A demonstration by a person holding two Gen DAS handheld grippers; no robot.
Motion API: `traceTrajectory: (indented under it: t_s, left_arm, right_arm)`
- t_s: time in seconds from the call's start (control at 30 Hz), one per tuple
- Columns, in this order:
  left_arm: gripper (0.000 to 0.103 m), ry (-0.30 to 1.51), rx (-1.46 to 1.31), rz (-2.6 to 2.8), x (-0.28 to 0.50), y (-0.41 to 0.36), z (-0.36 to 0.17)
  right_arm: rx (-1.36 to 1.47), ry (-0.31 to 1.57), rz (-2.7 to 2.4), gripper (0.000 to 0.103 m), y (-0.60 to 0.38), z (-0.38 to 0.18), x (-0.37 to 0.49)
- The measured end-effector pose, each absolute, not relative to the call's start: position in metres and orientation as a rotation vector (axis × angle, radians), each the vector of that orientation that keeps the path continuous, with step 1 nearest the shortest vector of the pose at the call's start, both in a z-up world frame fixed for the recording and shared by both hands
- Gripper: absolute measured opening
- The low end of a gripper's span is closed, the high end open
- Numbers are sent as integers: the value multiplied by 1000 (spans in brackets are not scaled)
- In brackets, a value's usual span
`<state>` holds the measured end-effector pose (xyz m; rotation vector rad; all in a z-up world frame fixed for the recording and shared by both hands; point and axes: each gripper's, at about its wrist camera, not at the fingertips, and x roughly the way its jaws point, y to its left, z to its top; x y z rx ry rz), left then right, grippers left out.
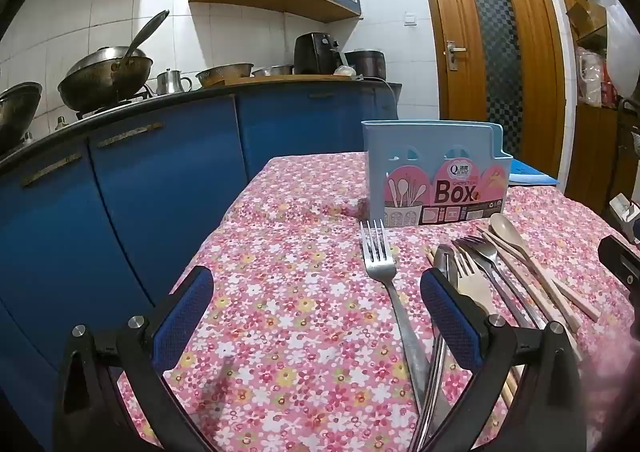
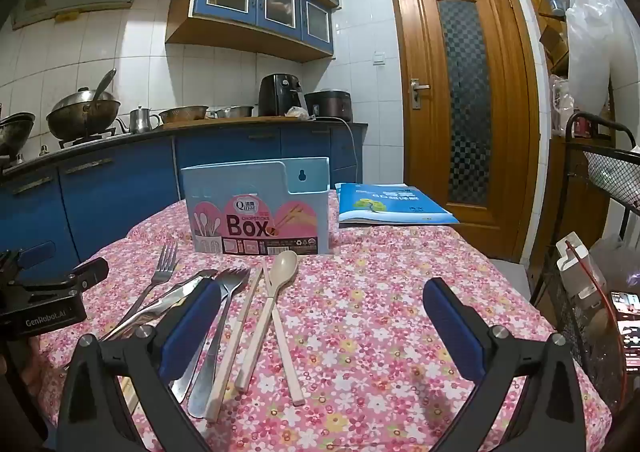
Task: Organize utensils
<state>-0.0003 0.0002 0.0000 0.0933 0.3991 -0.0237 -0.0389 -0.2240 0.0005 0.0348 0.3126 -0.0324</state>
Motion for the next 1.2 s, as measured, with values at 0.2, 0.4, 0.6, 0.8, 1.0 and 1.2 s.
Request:
traceTrajectory:
  t_s: [0.2, 0.4, 0.6, 0.8, 1.0, 1.2]
  left_arm:
    - [103, 410, 95, -25, 0, 0, 0]
    - [103, 411, 95, -24, 0, -1, 0]
    - [103, 411, 94, -25, -2, -2, 1]
    - [103, 413, 95, -25, -1, -2, 1]
    - [103, 413, 94, -26, -1, -2, 2]
    - [103, 414, 92, -27, -1, -2, 2]
  right_arm:
    - [37, 313, -32, 103, -224, 0, -39]
    - [37, 313, -32, 103, -224, 0, -39]
    - [37, 312, -32, 103, -224, 0, -39]
    - [37, 311, -32, 103, -224, 0, -39]
    - [37, 311, -32, 103, -224, 0, -39]
    - [37, 311, -32, 103, -224, 0, -39]
